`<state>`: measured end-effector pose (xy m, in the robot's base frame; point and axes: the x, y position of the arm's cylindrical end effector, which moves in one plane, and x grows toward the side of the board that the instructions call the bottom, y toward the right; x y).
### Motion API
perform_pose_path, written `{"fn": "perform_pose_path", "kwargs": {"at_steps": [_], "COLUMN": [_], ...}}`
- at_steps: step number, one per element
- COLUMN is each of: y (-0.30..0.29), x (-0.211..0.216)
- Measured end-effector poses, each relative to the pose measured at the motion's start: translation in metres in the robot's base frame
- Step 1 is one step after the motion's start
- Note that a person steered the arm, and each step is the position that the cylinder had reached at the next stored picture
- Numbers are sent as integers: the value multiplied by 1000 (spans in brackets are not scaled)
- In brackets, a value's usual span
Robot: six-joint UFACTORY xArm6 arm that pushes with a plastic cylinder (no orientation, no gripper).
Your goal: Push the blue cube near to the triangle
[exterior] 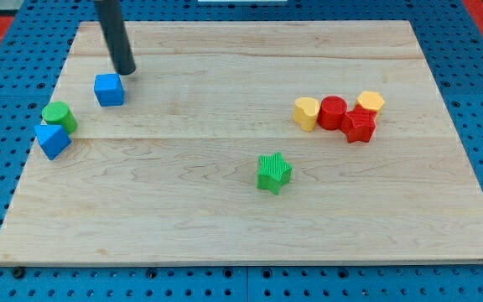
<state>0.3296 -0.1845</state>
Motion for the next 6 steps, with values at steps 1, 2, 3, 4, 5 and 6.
{"fn": "perform_pose_path", "kwargs": {"at_steps": [1,2,3,4,5,6], "y": [19,13,-25,-4,17,-9], "x": [24,10,6,52,90,68]}}
